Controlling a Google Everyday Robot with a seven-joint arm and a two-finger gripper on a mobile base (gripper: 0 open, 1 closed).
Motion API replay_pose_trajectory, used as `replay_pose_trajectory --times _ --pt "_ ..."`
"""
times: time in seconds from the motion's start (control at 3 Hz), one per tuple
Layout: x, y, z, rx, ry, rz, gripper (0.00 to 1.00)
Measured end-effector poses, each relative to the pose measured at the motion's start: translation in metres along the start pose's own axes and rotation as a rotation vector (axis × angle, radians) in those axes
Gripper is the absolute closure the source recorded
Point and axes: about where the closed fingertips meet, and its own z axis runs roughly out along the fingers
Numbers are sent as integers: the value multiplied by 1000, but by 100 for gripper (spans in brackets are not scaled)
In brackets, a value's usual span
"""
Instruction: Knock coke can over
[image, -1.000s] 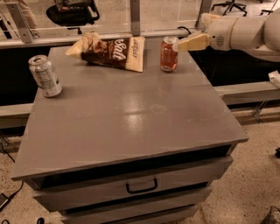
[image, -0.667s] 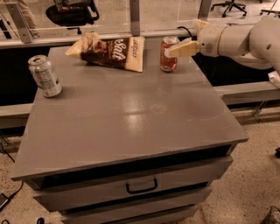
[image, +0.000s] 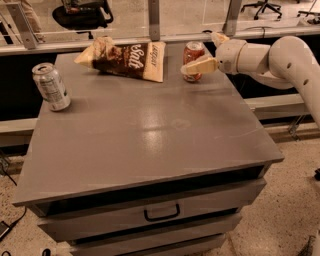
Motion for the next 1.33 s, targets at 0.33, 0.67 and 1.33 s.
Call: replay_pose_trajectory --times 0.33,0.67,1.33 --pt "8 0 5 -1 -13 38 18" --pt "15 2 8 -4 -15 64 41" --pt "19 1 6 9 -19 85 57"
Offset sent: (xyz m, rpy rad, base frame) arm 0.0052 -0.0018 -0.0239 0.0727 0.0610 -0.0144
